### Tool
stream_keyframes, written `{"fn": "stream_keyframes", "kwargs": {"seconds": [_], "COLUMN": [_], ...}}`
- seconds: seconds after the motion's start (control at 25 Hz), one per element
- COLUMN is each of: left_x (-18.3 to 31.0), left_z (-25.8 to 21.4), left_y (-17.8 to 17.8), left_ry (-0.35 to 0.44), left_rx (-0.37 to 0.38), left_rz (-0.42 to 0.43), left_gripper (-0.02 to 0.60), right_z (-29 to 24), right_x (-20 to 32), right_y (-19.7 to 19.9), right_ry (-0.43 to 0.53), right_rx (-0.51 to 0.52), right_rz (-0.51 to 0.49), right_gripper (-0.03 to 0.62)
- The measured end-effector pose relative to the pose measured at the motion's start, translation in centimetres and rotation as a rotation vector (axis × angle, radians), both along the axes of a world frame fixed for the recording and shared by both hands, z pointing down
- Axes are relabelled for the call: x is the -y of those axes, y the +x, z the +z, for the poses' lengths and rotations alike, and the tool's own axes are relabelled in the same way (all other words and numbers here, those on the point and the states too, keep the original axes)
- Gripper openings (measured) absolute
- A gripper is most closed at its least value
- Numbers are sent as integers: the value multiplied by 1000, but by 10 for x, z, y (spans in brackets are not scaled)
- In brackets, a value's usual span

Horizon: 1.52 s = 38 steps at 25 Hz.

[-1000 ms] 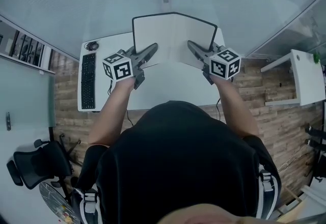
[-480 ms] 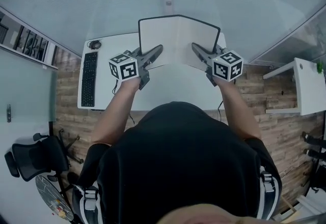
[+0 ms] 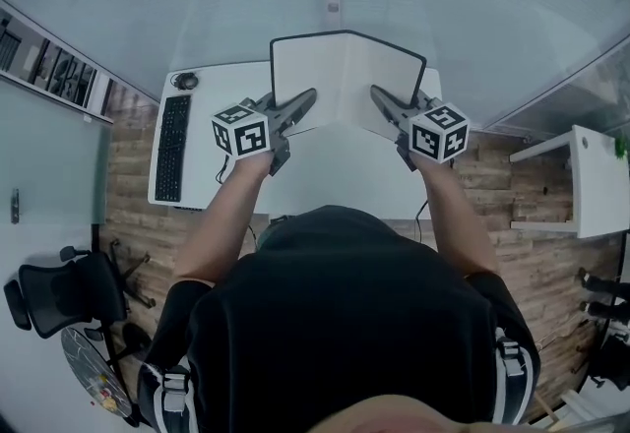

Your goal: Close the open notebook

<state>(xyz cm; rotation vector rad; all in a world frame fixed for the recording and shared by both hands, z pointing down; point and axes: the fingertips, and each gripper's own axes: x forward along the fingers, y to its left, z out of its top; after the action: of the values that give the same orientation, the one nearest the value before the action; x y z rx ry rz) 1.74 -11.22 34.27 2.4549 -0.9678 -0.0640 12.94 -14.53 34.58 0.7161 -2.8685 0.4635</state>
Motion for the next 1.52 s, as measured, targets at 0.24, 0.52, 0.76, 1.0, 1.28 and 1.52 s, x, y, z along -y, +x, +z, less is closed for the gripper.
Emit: {"fn": "stream_keyframes", "kwargs": {"seconds": [0.24, 0.52, 0.76, 1.0, 1.28, 1.52], "left_x": [6, 19, 35, 44, 59, 72], "left_z": [-1, 1, 6, 16, 27, 35], "left_y": [-19, -35, -57, -60, -58, -56], "left_ry": [13, 7, -13, -44, -67, -82], "left_rx": [-12, -49, -32, -36, -48, -61], "left_rz": [1, 35, 45, 58, 82, 93], "left_gripper": [48, 48, 48, 48, 48, 48], "right_z": [-5, -7, -2, 6, 17, 24], "right_x": [3, 11, 22, 28, 41, 54], "right_y": [-19, -32, -52, -54, -54, -53], "right_ry": [17, 26, 19, 1, -20, -44], "right_rx": [-16, -29, -10, -18, -27, -48], "right_rz": [14, 44, 72, 100, 141, 163], "right_gripper": [64, 64, 64, 64, 64, 64]}}
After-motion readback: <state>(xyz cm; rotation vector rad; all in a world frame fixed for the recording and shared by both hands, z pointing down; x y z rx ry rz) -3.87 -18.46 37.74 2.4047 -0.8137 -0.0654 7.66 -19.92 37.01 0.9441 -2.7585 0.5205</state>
